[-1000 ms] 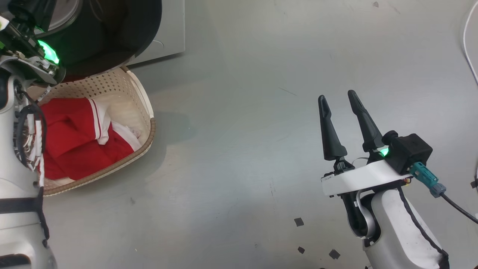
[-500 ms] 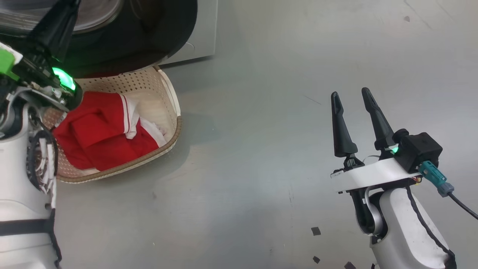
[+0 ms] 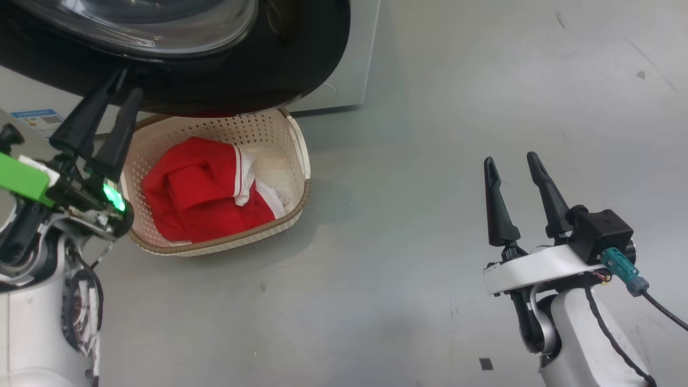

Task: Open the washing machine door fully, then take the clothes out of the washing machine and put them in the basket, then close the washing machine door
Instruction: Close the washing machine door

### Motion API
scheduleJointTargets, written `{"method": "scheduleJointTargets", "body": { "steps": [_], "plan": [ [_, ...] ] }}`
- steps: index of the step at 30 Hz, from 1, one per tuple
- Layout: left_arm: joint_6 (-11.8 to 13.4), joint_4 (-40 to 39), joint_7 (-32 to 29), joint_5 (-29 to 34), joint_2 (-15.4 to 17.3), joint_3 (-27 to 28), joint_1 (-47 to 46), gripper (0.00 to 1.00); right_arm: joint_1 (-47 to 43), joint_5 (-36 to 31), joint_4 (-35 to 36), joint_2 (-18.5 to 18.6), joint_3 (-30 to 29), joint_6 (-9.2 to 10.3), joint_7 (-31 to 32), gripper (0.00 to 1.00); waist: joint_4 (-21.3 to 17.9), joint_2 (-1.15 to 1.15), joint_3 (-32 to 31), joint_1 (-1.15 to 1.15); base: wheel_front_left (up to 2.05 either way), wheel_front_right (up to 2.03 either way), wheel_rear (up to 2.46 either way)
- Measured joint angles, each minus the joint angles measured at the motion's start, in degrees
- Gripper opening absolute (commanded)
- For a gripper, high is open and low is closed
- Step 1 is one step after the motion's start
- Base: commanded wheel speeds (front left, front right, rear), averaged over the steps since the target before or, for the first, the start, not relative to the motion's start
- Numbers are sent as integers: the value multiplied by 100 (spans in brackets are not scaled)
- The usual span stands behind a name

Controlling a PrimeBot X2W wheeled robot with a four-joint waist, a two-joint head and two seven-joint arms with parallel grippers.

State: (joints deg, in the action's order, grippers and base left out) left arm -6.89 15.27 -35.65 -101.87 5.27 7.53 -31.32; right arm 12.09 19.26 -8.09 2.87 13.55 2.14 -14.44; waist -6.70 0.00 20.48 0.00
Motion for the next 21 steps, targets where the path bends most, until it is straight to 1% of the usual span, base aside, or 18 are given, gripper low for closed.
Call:
{"method": "scheduleJointTargets", "body": {
  "steps": [3,5,7,8,9,12,13,16,19,21],
  "plan": [
    [0,-181,99,65,-47,80,434,100,-42,-29,-53,1,-3,-52,0,100,90,0,-143,0,0,0,0],
    [0,-276,147,91,-82,119,703,100,-111,-31,-69,-1,-24,-52,0,100,142,0,-244,0,0,0,0],
    [0,-360,226,235,-111,140,960,100,-165,-33,-107,1,-27,-59,0,100,194,0,-343,0,0,0,0],
    [0,-401,290,285,-132,177,1088,100,-194,-34,-125,0,-25,-93,0,100,217,0,-393,0,0,0,0],
    [0,-401,290,285,-132,177,1088,100,-194,-34,-125,0,-25,-93,0,100,217,0,-393,0,0,0,0],
    [-1,-495,515,425,-181,265,1472,100,-280,-77,-178,0,-29,-115,0,100,282,0,-545,0,0,0,0],
    [-1,-509,622,480,-211,288,1592,100,-316,-77,-198,0,-30,-149,0,100,304,0,-596,0,0,0,0],
    [-1,-631,911,660,-288,374,1920,100,-443,-82,-263,3,-53,-157,0,100,366,0,-745,0,0,0,0],
    [-1,-867,1159,953,-296,361,2171,100,-588,-92,-276,9,-157,-149,0,100,436,0,-886,0,0,0,0],
    [-1,-1012,1358,1003,-314,379,2283,100,-661,-91,-275,27,-218,-148,0,100,489,0,-970,0,0,0,0]
  ]
}}
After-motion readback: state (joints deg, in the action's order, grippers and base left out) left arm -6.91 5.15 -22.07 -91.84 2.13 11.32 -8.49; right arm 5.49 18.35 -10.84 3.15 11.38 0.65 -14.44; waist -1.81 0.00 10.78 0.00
